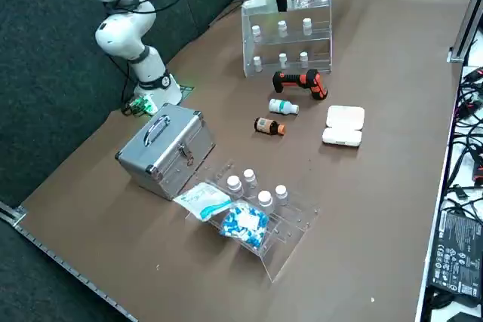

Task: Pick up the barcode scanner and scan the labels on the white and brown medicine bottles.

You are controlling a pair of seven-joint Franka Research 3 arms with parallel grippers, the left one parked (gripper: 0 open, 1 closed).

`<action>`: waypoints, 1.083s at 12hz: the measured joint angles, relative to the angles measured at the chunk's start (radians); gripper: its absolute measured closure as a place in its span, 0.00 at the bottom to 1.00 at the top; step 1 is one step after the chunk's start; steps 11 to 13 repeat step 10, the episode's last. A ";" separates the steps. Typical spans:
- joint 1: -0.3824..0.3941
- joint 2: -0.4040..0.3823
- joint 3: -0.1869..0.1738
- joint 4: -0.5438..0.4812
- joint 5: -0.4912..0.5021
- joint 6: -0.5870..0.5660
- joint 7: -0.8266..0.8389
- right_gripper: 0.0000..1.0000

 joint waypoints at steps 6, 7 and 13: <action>-0.069 -0.014 -0.002 0.062 0.000 -0.067 0.000 0.00; -0.078 -0.024 -0.003 0.052 0.000 -0.073 0.000 0.00; -0.103 -0.056 -0.003 0.021 -0.001 -0.077 0.000 0.00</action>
